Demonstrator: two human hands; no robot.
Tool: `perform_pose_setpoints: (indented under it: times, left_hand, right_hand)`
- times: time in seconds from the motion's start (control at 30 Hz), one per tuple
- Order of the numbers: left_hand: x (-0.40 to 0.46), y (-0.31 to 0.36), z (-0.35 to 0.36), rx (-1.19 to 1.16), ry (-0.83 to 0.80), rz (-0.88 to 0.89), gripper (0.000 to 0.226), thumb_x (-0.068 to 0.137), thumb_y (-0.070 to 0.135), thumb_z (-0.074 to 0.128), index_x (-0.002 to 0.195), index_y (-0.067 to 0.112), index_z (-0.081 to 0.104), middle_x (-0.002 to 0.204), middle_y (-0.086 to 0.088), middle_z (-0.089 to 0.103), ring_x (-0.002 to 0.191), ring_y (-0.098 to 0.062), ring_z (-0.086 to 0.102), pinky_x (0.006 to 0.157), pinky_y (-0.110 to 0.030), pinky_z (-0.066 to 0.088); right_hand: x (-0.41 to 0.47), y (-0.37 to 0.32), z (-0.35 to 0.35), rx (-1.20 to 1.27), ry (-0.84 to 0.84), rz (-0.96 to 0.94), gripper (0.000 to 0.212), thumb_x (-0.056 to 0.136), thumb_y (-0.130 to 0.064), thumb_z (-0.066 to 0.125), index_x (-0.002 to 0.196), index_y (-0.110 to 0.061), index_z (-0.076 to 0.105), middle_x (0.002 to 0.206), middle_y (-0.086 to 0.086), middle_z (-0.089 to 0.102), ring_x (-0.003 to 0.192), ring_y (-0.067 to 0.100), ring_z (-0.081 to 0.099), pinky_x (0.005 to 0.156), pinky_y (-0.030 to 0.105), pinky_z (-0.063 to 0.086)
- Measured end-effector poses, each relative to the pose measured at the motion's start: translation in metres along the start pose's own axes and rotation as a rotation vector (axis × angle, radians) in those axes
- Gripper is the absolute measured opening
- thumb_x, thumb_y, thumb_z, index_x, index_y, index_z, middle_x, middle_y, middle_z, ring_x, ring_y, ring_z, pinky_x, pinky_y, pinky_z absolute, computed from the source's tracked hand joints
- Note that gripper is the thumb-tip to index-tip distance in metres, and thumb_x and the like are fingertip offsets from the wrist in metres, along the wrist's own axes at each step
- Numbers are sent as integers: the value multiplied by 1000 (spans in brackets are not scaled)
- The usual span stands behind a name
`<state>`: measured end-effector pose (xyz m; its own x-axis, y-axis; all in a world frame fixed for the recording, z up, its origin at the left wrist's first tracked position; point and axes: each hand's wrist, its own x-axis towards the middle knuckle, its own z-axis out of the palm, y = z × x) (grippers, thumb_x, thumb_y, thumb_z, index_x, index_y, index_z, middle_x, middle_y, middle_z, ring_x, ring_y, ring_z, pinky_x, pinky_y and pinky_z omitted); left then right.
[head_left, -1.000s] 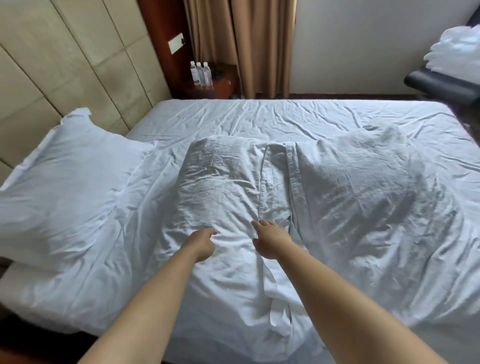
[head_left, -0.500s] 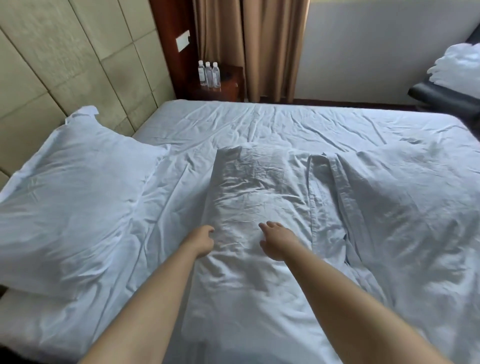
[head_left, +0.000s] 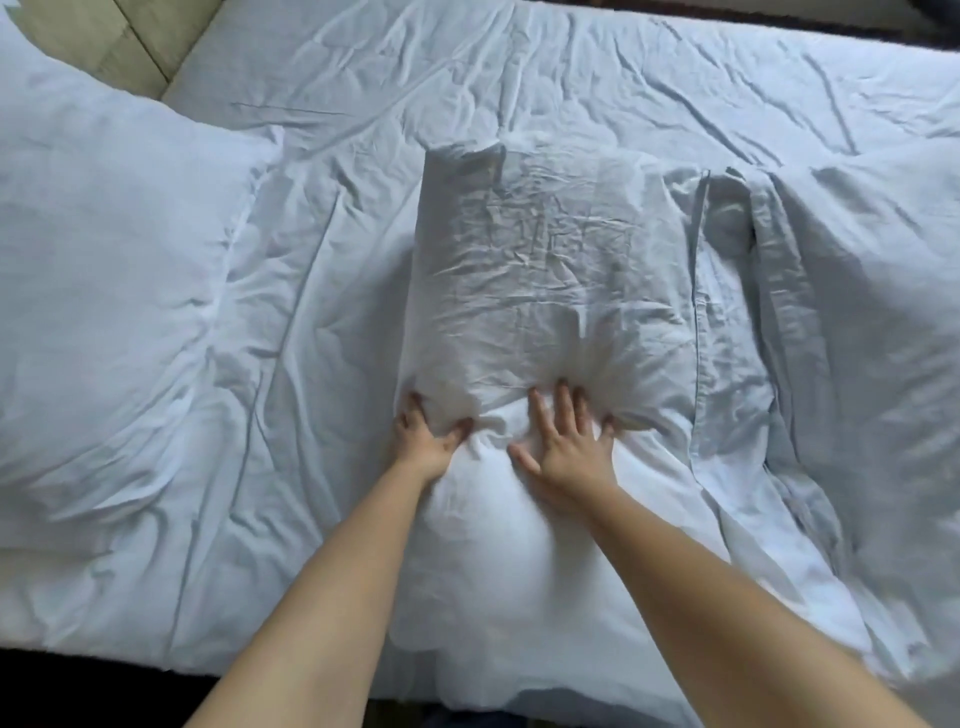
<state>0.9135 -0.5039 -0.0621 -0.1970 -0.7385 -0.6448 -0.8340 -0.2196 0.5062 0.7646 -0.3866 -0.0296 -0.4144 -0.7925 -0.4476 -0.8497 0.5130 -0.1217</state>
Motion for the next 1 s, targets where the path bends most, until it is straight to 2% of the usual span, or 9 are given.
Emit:
perform_pose_setpoints:
  times: [0.13, 0.2, 0.3, 0.37, 0.43, 0.53, 0.63, 0.77, 1.0]
  left_hand:
    - [23, -15, 13, -165, 16, -104, 129, 59, 65, 75, 152, 24, -5, 151, -17, 29, 137, -33, 35, 112, -40, 34]
    - [29, -23, 18, -285, 12, -147, 132, 58, 57, 82, 152, 18, -2, 150, -11, 34, 136, -27, 39, 112, -36, 34]
    - [29, -27, 17, -387, 33, -225, 96, 58, 46, 87, 134, 6, 43, 134, -9, 55, 120, -23, 55, 102, -33, 45]
    - [20, -23, 17, -411, 58, -245, 76, 59, 45, 87, 116, 6, 56, 118, -9, 63, 110, -24, 61, 95, -32, 48]
    - [4, -9, 14, -351, 101, -218, 49, 63, 44, 85, 86, 13, 55, 90, -2, 63, 97, -22, 62, 87, -30, 48]
    - [-31, 27, 6, -257, 145, -158, 48, 71, 43, 80, 66, 18, 40, 73, 3, 53, 84, -18, 56, 82, -29, 46]
    - [-69, 64, -6, -235, 186, -93, 43, 71, 45, 79, 78, 15, 49, 93, -3, 63, 94, -22, 62, 88, -31, 48]
    - [-127, 115, -10, -218, 246, 16, 59, 70, 44, 78, 112, 7, 59, 114, -8, 67, 106, -26, 63, 95, -34, 48]
    - [-238, 207, 20, -199, 370, 164, 39, 79, 37, 71, 104, 7, 64, 106, -6, 69, 95, -26, 65, 78, -27, 50]
  right_hand:
    - [14, 4, 21, 15, 23, 7, 78, 90, -66, 29, 151, -34, -8, 158, 2, -21, 146, 22, -16, 112, 59, -5]
    - [17, 5, 28, 18, 25, 6, 78, 90, -66, 28, 151, -34, -9, 158, 2, -23, 146, 21, -18, 112, 58, -7]
    - [16, 7, 31, 23, 20, -2, 78, 90, -65, 28, 151, -34, -10, 157, 1, -25, 146, 22, -19, 112, 57, -8]
    - [12, 10, 26, 32, 8, -6, 78, 90, -65, 29, 151, -34, -9, 158, 1, -23, 146, 21, -18, 112, 57, -6]
    - [8, 15, 13, 47, -16, -14, 78, 90, -64, 32, 151, -35, -8, 158, 0, -20, 146, 21, -16, 113, 57, -2]
    - [-3, 26, -18, 99, -47, -37, 77, 90, -62, 37, 151, -37, -3, 160, -2, -13, 148, 21, -8, 114, 56, 9]
    - [-16, 43, -53, 197, -57, -53, 76, 89, -60, 40, 151, -37, 2, 161, -3, -5, 148, 23, 1, 114, 54, 18]
    - [-44, 77, -97, 281, -51, -116, 78, 90, -60, 39, 152, -31, 3, 161, 4, 4, 147, 27, 9, 118, 43, 14]
    - [-106, 159, -171, 346, -12, -190, 73, 97, -49, 40, 154, -18, 6, 160, 7, 8, 146, 24, 15, 115, 35, 18]
